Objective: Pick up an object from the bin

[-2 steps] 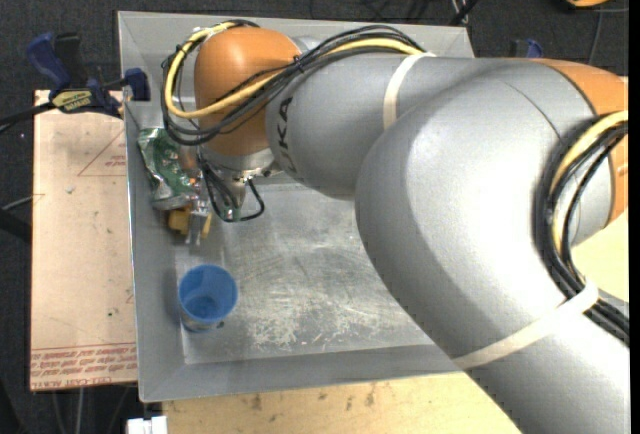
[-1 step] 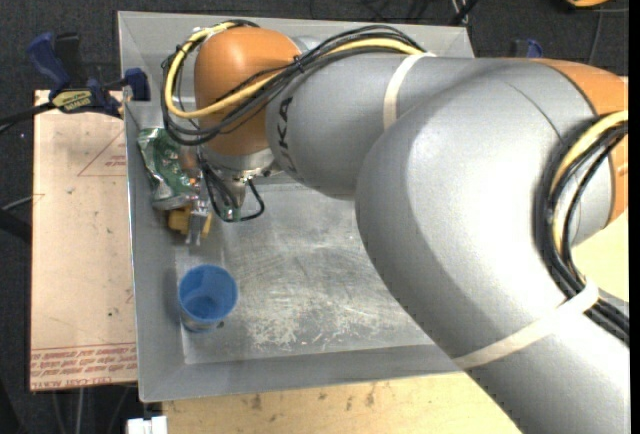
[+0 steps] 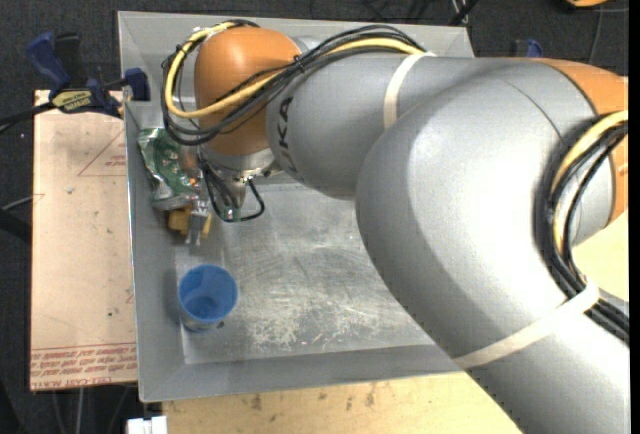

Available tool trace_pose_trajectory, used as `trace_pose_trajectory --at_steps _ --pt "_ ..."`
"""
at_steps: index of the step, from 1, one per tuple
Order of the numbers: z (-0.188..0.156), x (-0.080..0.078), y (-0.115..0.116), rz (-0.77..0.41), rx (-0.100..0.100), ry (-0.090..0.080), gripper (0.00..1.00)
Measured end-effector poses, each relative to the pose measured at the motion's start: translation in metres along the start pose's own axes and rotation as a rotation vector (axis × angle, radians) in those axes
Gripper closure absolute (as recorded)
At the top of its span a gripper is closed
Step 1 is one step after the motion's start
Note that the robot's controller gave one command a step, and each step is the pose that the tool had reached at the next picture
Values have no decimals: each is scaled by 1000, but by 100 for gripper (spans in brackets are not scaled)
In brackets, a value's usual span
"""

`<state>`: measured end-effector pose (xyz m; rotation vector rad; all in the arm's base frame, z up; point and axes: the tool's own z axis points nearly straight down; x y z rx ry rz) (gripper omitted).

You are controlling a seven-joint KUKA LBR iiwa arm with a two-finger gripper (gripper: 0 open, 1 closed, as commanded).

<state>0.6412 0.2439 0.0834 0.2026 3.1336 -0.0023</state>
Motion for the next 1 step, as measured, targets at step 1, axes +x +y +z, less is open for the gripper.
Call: trace_pose_trajectory --at_steps 1 --pt "-60 -3 -1 -115 -2 1 100"
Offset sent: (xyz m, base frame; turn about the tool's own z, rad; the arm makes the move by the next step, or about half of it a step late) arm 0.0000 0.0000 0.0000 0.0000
